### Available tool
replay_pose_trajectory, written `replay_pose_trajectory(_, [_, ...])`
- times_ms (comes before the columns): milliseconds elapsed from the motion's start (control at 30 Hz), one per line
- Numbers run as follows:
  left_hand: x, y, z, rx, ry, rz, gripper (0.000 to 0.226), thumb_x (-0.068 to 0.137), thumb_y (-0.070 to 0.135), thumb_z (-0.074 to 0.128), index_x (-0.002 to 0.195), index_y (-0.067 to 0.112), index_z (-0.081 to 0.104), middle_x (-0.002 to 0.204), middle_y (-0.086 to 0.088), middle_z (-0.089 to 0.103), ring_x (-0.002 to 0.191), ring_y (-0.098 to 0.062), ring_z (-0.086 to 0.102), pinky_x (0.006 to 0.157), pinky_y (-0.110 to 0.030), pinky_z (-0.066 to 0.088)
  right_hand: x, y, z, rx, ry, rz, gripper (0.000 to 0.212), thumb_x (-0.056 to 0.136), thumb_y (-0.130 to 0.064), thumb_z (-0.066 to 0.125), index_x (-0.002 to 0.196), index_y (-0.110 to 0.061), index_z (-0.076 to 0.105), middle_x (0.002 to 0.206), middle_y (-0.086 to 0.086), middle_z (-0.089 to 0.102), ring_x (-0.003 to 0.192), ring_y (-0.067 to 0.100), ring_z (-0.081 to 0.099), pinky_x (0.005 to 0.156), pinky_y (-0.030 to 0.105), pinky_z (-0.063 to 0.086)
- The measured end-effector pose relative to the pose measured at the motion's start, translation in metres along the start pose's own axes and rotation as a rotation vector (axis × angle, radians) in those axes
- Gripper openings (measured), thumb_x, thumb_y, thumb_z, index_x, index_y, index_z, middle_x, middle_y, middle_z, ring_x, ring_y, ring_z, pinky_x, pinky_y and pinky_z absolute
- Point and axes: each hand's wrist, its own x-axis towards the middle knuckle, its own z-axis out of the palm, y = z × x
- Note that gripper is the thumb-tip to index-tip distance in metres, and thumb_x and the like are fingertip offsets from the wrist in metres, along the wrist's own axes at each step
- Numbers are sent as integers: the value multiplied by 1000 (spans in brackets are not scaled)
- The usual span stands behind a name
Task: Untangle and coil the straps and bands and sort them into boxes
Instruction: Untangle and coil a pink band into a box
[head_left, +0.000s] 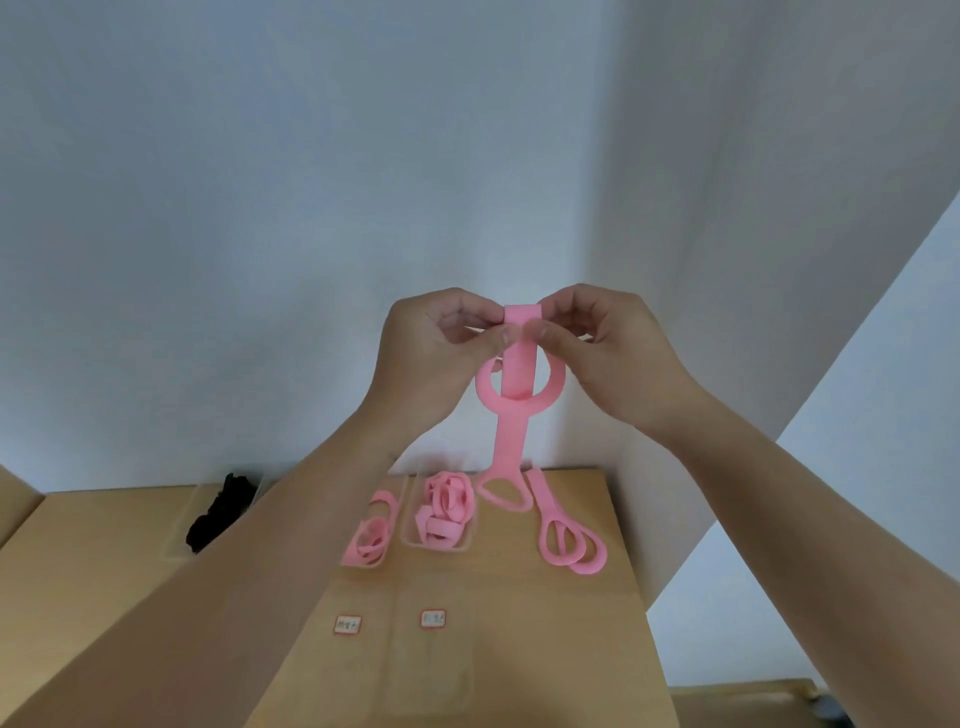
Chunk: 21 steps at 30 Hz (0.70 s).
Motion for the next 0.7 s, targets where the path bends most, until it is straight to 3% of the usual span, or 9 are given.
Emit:
replay_pose_trajectory(100, [1, -1, -5, -2, -16, 11, 10, 83, -5, 79, 90, -2, 73, 91, -18, 76, 83, -34, 75, 75, -53, 63, -1, -5, 4, -34, 0, -6, 3, 95, -10, 68, 93, -8, 69, 82, -6, 72, 71, 2, 63, 68, 13, 48])
replay_pose_trajectory(233, [3, -1, -8, -12, -39, 22, 10, 83, -8, 77, 91, -4, 71, 92, -20, 76, 82, -35, 75, 72, -53, 63, 0, -9, 2, -78, -26, -33, 8, 95, -14, 69, 101, -9, 70, 91, 0, 75, 82, 14, 69, 75, 22, 54])
replay_pose_trajectory(433, [9, 2, -10, -8, -69, 35, 30, 83, -2, 80, 103, 8, 60, 87, -8, 79, 78, -30, 76, 69, -35, 61, 6, -16, -4, -175, -50, -64, 9, 95, -14, 68, 99, -7, 72, 89, 2, 75, 73, 9, 67, 70, 16, 51])
replay_pose_trajectory(533, [10, 1, -10, -43, -107, -9, 33, 88, 5, 78, 115, 8, 61, 91, -8, 78, 84, -30, 76, 77, -40, 62, 10, -17, -5, -183, -35, -74, 9, 96, -9, 66, 99, -4, 72, 88, 4, 75, 68, 1, 62, 68, 14, 50])
replay_pose_trajectory(633, [8, -11, -9, -80, -211, -102, 35, 88, 8, 78, 120, 8, 64, 101, -12, 77, 94, -35, 74, 88, -52, 60, 15, -17, -7, -163, 13, -61, 8, 95, -9, 66, 98, -6, 73, 86, 2, 75, 68, 4, 61, 68, 18, 50])
replay_pose_trajectory(700, [3, -22, -5, -73, -257, -149, 34, 85, 1, 78, 117, 2, 66, 106, -14, 76, 100, -31, 74, 91, -47, 59, 18, -18, -10, -149, 40, -51, 7, 95, -10, 66, 96, -8, 73, 85, 1, 75, 68, 6, 60, 68, 22, 50])
